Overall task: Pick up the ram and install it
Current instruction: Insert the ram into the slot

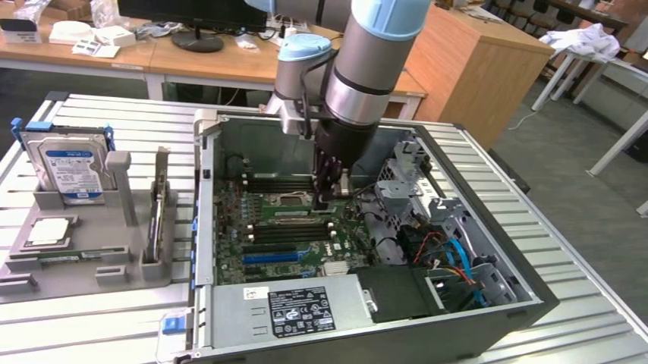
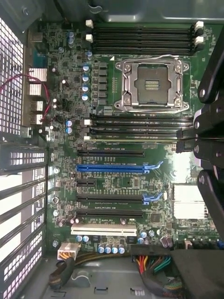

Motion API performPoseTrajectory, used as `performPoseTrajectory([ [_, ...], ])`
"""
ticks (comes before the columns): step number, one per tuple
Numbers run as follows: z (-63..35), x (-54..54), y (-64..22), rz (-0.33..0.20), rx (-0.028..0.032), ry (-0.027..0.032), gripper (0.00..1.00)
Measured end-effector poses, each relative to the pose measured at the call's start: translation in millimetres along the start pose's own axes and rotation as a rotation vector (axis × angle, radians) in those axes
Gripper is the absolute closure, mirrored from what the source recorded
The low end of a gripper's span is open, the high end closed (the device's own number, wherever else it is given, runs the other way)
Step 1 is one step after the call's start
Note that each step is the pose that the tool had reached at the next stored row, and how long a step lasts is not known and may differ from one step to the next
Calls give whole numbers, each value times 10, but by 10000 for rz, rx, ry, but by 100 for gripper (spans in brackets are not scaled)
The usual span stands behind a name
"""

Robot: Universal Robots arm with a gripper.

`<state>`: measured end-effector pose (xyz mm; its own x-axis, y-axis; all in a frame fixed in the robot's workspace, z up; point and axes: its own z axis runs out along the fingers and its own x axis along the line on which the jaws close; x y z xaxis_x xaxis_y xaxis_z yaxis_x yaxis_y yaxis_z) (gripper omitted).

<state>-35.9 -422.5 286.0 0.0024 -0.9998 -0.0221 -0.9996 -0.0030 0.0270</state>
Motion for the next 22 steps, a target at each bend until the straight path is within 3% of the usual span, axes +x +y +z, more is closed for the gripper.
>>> performPoseTrajectory([
  [22,230,5,7,0,0,1,89],
])
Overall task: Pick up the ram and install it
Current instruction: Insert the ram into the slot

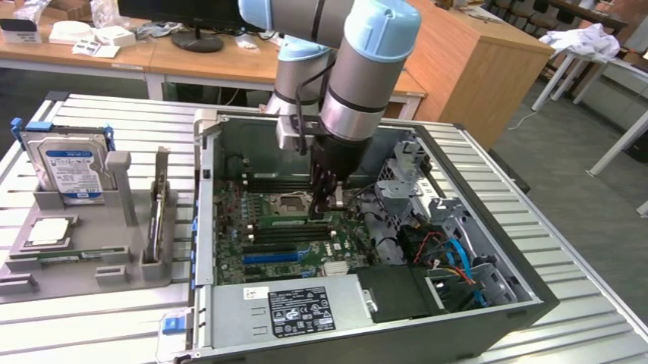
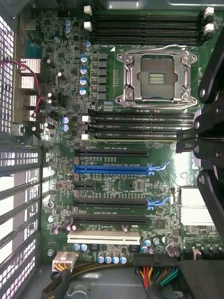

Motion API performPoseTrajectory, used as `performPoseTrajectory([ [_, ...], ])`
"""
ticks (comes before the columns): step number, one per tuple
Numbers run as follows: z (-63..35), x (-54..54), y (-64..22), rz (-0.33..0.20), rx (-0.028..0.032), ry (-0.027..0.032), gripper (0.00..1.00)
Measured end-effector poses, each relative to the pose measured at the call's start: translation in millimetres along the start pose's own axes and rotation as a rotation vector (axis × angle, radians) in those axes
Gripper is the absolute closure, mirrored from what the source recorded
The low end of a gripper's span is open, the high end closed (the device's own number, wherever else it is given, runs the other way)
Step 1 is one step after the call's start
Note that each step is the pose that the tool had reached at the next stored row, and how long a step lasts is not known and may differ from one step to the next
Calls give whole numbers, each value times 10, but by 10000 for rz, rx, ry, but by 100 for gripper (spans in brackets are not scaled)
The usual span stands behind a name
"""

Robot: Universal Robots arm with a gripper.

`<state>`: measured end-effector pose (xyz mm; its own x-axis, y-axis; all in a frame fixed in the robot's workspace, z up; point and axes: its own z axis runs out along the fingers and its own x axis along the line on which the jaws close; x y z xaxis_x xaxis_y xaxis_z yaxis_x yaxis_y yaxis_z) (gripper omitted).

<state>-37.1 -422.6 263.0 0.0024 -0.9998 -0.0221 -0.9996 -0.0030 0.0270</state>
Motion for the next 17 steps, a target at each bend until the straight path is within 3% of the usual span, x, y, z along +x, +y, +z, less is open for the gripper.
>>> performPoseTrajectory([
  [17,36,-26,3,2,1,-1,89],
])
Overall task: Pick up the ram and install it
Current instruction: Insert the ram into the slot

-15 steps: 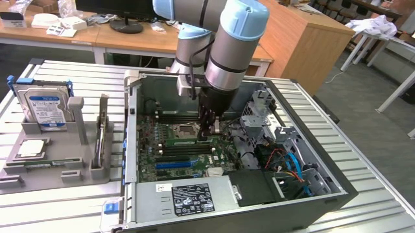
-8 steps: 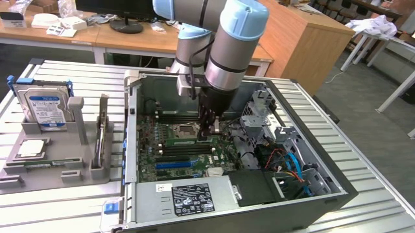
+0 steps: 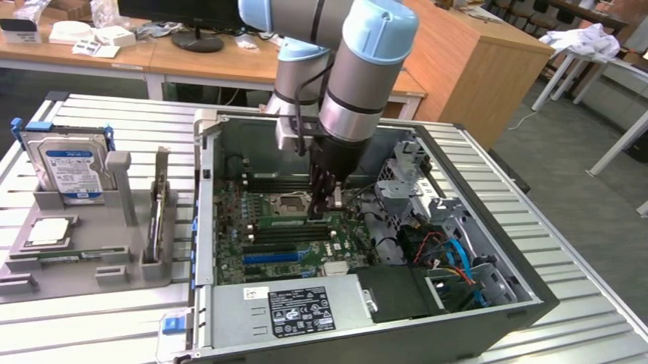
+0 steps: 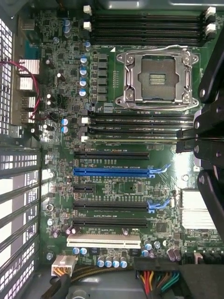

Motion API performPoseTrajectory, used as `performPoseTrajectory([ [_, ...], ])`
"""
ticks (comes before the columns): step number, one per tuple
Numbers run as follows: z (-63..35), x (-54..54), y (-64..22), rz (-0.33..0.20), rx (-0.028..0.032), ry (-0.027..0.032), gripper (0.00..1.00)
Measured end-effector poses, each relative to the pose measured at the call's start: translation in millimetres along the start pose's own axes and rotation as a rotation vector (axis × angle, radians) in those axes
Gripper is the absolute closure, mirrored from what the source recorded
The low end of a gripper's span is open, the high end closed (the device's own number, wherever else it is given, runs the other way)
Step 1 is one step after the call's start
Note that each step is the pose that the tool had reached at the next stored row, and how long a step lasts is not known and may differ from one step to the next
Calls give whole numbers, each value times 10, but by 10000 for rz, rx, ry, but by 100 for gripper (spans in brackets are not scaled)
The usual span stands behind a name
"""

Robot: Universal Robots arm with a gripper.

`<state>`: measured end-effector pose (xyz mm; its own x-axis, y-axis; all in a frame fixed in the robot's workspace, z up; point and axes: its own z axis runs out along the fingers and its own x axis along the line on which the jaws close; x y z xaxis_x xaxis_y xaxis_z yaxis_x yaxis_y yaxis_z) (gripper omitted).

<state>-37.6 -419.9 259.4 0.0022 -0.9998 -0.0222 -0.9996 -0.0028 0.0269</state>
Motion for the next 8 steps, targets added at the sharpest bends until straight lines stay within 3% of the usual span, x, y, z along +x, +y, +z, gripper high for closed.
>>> performPoseTrajectory([
  [8,63,2,12,-3,0,2,89],
])
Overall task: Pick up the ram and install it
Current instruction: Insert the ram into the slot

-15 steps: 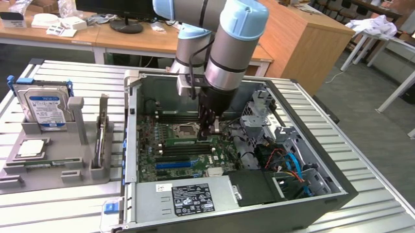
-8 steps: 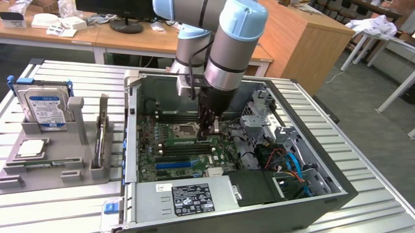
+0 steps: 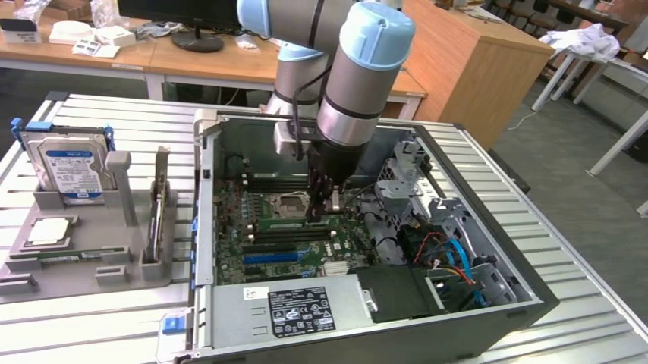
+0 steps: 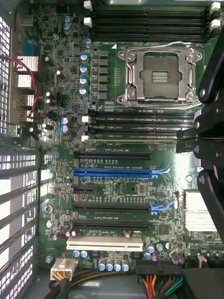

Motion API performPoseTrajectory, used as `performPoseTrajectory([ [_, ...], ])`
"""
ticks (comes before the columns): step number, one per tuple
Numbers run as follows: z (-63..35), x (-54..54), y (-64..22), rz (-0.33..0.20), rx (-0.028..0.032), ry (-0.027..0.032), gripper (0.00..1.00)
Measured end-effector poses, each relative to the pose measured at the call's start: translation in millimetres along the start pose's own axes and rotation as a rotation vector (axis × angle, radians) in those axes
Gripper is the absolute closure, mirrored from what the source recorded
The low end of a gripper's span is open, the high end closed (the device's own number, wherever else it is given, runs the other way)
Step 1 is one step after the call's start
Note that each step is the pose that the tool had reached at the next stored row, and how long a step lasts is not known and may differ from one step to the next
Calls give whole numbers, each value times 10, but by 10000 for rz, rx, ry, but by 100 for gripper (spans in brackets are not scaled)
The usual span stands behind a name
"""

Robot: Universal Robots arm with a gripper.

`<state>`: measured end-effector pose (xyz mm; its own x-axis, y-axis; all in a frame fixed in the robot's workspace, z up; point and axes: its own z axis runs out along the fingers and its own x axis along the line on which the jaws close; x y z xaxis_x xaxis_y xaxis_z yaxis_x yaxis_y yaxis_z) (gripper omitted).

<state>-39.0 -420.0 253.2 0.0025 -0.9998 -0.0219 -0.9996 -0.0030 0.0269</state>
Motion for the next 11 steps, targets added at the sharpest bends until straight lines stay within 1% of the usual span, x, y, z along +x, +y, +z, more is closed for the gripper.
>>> performPoseTrajectory([
  [11,18,0,0,13,1,-1,89],
])
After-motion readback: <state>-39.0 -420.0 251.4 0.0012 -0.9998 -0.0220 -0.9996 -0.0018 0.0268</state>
